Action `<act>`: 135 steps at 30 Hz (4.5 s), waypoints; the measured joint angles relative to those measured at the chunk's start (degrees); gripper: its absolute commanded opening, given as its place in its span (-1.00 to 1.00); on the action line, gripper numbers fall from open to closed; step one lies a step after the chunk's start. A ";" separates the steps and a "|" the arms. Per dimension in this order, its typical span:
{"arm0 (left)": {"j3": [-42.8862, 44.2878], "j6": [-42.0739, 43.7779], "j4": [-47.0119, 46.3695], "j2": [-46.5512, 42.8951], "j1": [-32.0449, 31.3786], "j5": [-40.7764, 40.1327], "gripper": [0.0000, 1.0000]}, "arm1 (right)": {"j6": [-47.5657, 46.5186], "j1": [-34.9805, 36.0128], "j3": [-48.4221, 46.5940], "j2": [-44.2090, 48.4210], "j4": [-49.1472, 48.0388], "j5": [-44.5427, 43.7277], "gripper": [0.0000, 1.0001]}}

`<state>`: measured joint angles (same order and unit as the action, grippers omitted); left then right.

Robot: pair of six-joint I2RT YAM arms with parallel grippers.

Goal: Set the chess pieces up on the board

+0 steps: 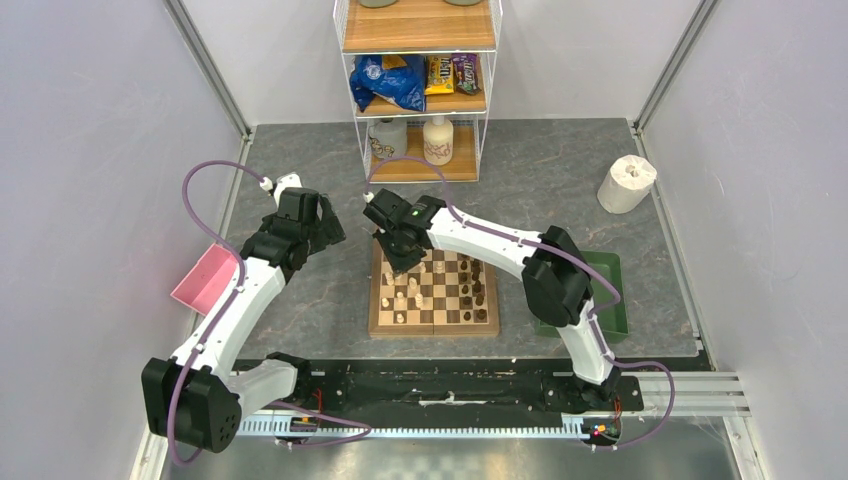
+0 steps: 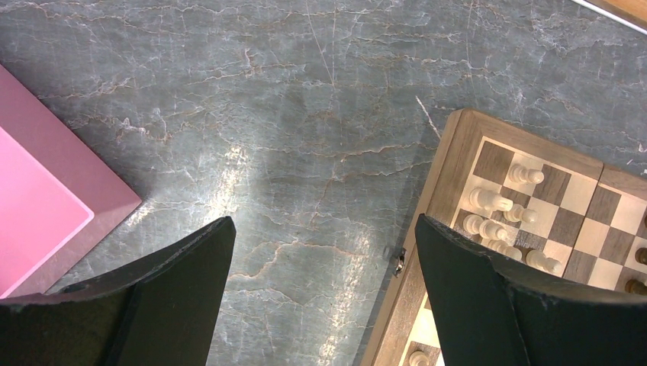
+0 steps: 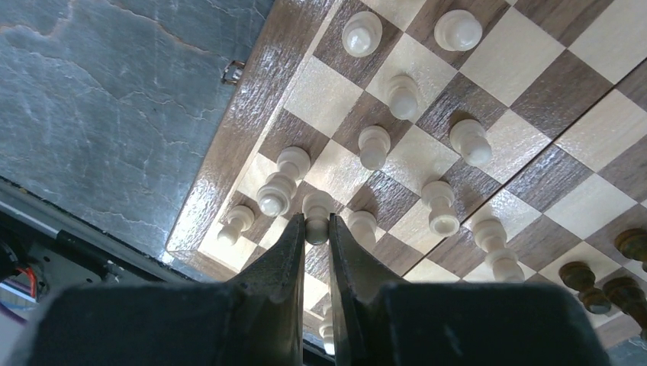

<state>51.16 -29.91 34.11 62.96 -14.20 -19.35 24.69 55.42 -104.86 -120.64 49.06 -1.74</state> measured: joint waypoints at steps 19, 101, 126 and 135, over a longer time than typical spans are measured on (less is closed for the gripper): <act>-0.02 0.00 0.00 0.00 0.09 0.04 0.91 | 0.35 0.13 0.22 -2.12 -0.13 -0.70 -0.56; -0.94 -0.02 -0.02 -0.83 0.09 0.35 0.90 | -1.70 1.73 -11.32 -7.67 4.66 1.70 -0.56; -1.20 -0.02 -0.02 -0.83 0.09 0.35 0.90 | -1.25 1.75 -11.41 -7.69 2.95 1.25 -0.68; -1.42 -0.02 0.00 -1.88 0.09 -0.20 0.91 | -0.48 1.68 -11.41 -7.58 0.87 -0.52 -0.68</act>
<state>49.74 -29.93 34.11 61.08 -14.11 -19.55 24.21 57.10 -116.27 -128.22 49.93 -2.26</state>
